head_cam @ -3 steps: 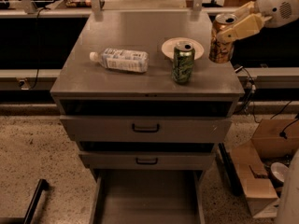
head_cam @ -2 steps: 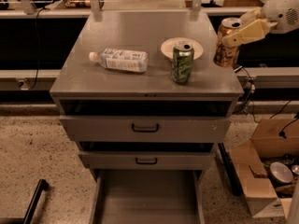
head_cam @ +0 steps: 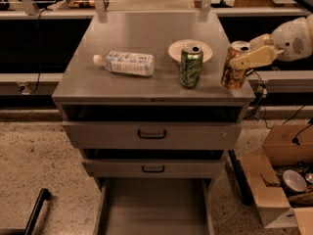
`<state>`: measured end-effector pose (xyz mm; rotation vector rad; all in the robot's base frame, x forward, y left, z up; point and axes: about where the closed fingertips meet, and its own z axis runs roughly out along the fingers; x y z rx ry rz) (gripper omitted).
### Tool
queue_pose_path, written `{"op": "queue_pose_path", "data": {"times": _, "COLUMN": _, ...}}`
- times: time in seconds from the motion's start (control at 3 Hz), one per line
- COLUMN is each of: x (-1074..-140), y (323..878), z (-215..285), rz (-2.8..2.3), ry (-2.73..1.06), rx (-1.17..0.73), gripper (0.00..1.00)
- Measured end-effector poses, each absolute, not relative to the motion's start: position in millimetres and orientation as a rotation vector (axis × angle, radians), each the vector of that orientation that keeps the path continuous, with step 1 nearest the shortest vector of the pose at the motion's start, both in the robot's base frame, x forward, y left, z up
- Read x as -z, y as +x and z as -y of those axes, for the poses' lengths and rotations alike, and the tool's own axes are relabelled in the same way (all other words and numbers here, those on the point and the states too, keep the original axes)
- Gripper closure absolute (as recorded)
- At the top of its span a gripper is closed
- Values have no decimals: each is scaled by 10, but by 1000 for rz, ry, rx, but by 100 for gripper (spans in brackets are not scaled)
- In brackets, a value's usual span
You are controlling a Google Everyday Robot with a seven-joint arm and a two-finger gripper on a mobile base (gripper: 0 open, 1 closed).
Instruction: Pick orange can from bottom drawer and place on counter
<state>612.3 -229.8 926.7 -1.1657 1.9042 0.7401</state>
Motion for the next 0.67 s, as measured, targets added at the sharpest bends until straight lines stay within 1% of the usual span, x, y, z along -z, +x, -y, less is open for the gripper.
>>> {"op": "queue_pose_path", "data": {"times": 0.33, "x": -8993, "y": 6118, "z": 2280, "rz": -1913, "ry": -1156, "rx": -753, "gripper": 35}}
{"op": "queue_pose_path", "data": {"times": 0.67, "x": -8804, "y": 6208, "z": 2209, "rz": -1897, "ry": -1181, "rx": -762, "gripper": 4}}
